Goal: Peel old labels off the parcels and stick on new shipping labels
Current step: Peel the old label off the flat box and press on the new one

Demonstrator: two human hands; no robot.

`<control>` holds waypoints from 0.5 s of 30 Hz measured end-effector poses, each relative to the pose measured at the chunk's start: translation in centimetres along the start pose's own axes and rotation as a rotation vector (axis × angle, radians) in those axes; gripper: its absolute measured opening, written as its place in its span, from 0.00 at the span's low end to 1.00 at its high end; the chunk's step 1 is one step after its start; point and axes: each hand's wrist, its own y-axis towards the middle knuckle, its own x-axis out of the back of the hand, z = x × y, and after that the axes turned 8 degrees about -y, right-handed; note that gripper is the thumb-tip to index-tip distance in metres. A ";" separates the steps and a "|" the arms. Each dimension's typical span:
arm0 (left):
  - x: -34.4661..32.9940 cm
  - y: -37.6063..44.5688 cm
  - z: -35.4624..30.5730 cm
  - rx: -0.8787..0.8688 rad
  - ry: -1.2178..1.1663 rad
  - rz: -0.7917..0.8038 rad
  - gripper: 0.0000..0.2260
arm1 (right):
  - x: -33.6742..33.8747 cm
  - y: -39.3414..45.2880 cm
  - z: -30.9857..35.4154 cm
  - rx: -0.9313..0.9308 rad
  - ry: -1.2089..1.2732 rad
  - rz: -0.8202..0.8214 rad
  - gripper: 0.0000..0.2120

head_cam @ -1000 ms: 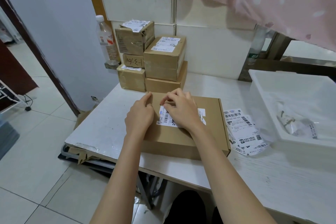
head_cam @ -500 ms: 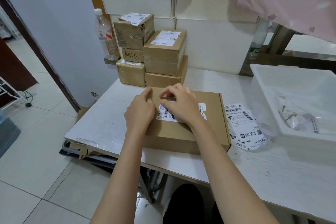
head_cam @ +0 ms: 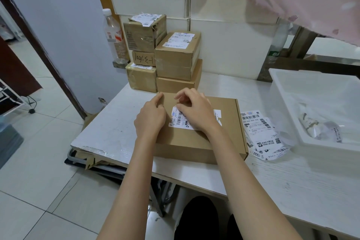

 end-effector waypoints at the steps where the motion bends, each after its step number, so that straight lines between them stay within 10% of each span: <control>1: 0.0 0.0 0.0 0.000 0.001 -0.001 0.23 | 0.0 0.0 0.0 0.003 -0.002 -0.005 0.06; 15: 0.0 0.1 -0.1 0.009 -0.010 0.002 0.24 | -0.4 0.1 0.2 0.028 -0.162 0.032 0.07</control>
